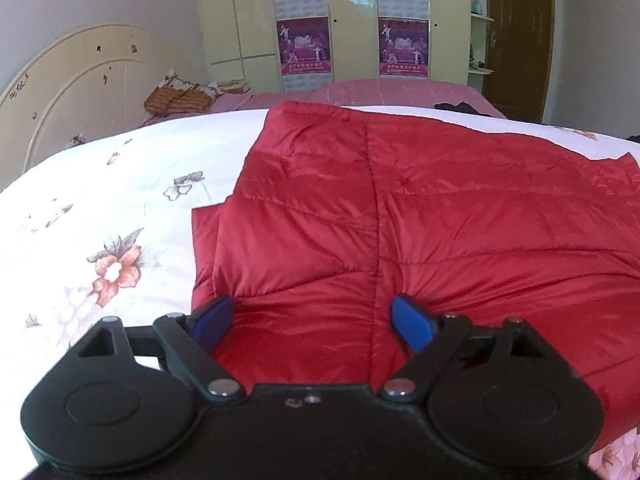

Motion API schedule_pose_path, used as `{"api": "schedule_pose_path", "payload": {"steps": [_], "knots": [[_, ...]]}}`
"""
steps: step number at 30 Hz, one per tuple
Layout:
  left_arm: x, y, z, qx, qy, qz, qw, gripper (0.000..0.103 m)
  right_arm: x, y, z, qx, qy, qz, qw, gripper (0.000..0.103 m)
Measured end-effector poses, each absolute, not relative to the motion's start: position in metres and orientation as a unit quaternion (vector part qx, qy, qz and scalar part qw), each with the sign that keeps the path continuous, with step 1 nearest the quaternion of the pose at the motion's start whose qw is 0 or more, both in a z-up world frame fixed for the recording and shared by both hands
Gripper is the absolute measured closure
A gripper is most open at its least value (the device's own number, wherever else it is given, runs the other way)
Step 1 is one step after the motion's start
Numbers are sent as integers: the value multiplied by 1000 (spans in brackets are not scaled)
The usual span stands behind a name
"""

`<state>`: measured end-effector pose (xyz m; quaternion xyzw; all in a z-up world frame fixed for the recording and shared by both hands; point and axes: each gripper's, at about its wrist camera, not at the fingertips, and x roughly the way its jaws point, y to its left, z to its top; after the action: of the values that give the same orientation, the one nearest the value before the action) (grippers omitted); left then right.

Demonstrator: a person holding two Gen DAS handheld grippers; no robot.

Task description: Fold large clothes

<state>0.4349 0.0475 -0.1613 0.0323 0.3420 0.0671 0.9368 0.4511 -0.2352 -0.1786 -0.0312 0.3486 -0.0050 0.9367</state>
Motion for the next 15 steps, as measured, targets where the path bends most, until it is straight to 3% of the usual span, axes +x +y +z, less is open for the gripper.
{"api": "schedule_pose_path", "payload": {"steps": [7, 15], "knots": [[445, 50, -148, 28, 383, 70, 920, 15, 451, -240, -160, -17, 373, -6, 928, 39], [429, 54, -120, 3, 393, 80, 916, 12, 419, -245, -125, 9, 344, -5, 939, 39]]}}
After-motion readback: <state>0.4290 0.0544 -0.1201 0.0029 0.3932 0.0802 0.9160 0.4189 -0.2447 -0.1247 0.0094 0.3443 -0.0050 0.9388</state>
